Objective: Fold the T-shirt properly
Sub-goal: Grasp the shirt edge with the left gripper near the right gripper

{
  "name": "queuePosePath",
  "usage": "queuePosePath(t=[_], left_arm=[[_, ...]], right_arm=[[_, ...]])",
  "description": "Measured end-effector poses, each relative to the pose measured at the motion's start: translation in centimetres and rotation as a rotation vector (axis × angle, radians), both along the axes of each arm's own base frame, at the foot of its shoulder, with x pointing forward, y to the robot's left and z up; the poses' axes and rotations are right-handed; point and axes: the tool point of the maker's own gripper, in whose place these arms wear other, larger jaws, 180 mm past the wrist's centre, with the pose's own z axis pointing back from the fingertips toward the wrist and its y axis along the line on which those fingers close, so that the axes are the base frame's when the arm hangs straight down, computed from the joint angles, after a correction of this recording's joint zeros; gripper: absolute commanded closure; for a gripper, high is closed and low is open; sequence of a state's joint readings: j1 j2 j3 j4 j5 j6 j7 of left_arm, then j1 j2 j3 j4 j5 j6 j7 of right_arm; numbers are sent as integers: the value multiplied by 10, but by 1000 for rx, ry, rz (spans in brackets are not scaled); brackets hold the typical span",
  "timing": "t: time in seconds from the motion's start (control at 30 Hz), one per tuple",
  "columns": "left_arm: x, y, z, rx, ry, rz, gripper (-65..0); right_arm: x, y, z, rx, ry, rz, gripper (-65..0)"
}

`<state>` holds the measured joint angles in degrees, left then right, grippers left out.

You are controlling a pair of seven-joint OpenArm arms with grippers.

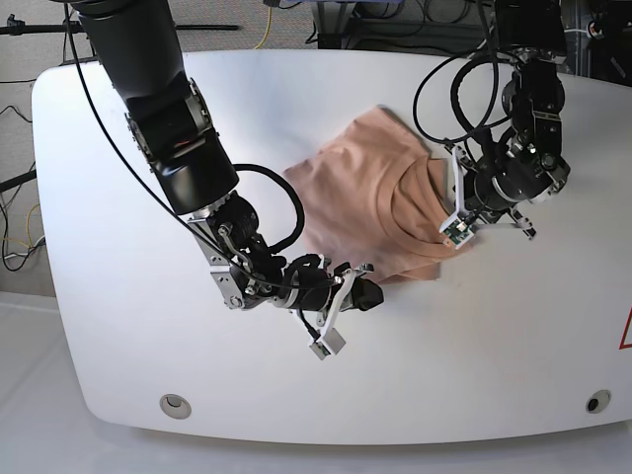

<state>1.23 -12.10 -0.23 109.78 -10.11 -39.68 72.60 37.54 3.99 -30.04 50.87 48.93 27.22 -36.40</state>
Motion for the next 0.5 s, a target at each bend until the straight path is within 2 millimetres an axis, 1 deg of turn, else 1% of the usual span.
queuePosePath(t=[0.13, 0.23, 0.3, 0.4, 0.5], left_arm=[[-6, -16, -6, -15, 18, -46, 0], [-17, -22, -14, -9, 50, -69, 0], [-23, -30, -19, -16, 69, -81, 0], [-29, -46, -23, -45, 82, -105, 0], [-34, -60, -24, -73, 88, -135, 0]], right_arm=[[4, -7, -4, -22, 2, -11, -13], [11, -13, -11, -75, 2, -17, -13], [16, -16, -14, -102, 2, -24, -15], [22, -12, -14, -118, -20, -31, -15], [21, -4, -13, -116, -42, -11, -15]])
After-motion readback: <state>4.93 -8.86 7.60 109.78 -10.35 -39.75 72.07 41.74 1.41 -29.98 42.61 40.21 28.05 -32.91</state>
